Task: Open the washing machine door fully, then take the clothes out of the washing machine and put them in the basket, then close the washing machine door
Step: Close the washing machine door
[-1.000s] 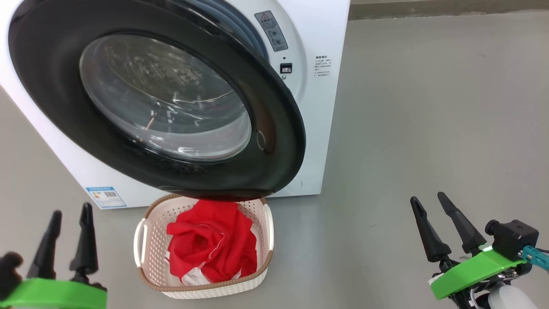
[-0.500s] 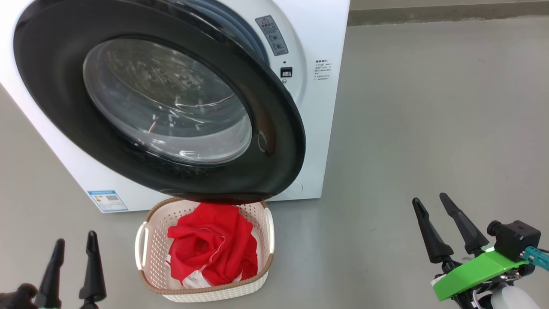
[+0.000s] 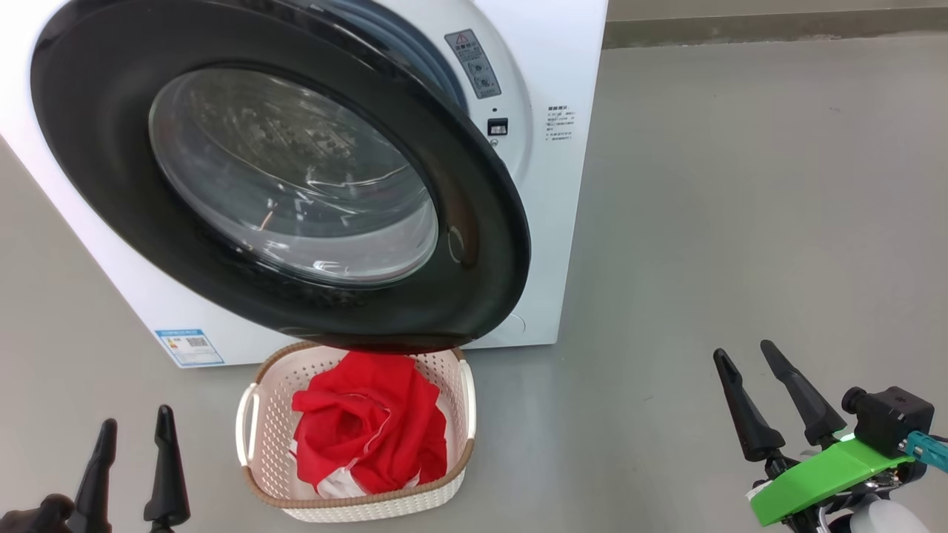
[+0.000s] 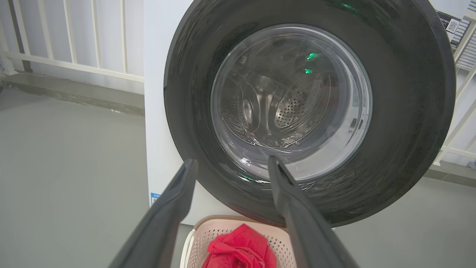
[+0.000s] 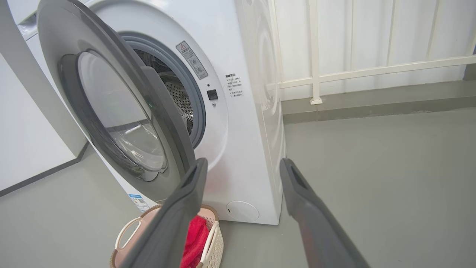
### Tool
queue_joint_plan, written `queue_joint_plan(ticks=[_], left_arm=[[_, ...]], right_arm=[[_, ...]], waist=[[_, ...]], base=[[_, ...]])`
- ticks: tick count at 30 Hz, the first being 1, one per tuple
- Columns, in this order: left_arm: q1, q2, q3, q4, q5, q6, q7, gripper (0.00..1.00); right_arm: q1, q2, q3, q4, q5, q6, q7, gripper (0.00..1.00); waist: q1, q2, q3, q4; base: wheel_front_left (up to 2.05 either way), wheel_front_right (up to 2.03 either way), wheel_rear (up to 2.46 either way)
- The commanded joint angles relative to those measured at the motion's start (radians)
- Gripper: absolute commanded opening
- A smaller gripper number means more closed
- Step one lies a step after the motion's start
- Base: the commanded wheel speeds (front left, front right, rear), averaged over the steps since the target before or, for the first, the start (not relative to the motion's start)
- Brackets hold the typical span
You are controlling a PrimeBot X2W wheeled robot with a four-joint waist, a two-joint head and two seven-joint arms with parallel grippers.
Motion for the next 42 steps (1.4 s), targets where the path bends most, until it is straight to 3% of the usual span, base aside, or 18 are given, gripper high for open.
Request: queue_joint_plan(ticks=[1,25,26,27,28,29,30,31,35,42], left_arm=[[-0.032,0.011,0.039,-0.022,0.016,-0.008,-0.012,1.0],[-0.053,-0.022,0.059,-0.023,0.048,-0.032,-0.012,1.0],[-0.056,-0.024,0.059,-0.022,0.049,-0.033,-0.012,1.0],[-0.059,-0.027,0.059,-0.021,0.048,-0.034,-0.012,1.0],[-0.06,-0.03,0.058,-0.021,0.047,-0.035,-0.012,1.0],[-0.061,-0.032,0.055,-0.021,0.048,-0.036,-0.012,1.0],[-0.062,-0.035,0.053,-0.022,0.048,-0.037,-0.012,1.0],[-0.063,-0.039,0.05,-0.021,0.048,-0.038,-0.012,1.0],[-0.072,-0.049,0.039,-0.026,0.049,-0.042,-0.012,1.0],[-0.114,-0.063,0.02,-0.034,0.046,-0.049,-0.012,1.0]], right_arm=[[-0.002,-0.017,0.022,-0.025,-0.009,0.002,-0.005,1.0],[-0.07,-0.028,0.041,-0.041,-0.04,0.002,-0.005,1.0],[-0.079,-0.03,0.042,-0.047,-0.041,0.002,-0.005,0.95],[-0.088,-0.032,0.044,-0.053,-0.042,0.002,-0.005,0.8],[-0.098,-0.034,0.047,-0.06,-0.043,0.002,-0.005,0.46],[-0.107,-0.035,0.049,-0.069,-0.044,0.002,-0.005,0.29],[-0.114,-0.034,0.052,-0.079,-0.046,0.002,-0.005,0.05],[-0.122,-0.035,0.055,-0.088,-0.046,0.002,-0.005,0.0],[-0.155,-0.032,0.077,-0.117,-0.027,0.002,-0.005,0.0],[-0.276,-0.071,0.203,-0.109,-0.015,0.002,-0.005,0.0]], waist=[[0.0,0.0,-0.001,0.0],[0.0,0.0,0.029,0.025],[0.0,0.0,0.032,0.029],[0.0,0.0,0.035,0.033],[0.0,0.0,0.037,0.038],[0.0,0.0,0.04,0.042],[0.0,0.0,0.042,0.048],[0.0,0.0,0.046,0.054],[0.0,0.0,0.065,0.083],[0.0,0.0,0.131,0.153]], base=[[0.0,0.0,0.0],[0.0,0.0,0.0],[0.0,0.0,0.0],[0.0,0.0,0.0],[0.0,0.0,0.0],[0.0,0.0,0.0],[0.0,0.0,0.0],[0.0,0.0,0.0],[0.0,0.0,0.0],[0.0,0.0,0.0]])
